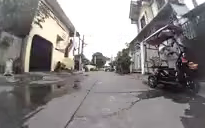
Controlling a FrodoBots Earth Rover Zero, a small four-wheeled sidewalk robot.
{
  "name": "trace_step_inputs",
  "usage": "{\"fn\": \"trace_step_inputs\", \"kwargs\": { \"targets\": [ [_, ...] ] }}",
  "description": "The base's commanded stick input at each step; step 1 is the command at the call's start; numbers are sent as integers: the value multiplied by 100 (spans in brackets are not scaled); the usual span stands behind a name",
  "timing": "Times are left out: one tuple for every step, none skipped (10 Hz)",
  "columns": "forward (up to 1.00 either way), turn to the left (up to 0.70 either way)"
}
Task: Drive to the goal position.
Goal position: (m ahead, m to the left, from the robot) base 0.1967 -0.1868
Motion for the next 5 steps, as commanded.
{"fn": "trace_step_inputs", "kwargs": {
  "targets": [
    [100, -2],
    [100, -6],
    [100, -15],
    [100, -22],
    [100, -29]
  ]
}}
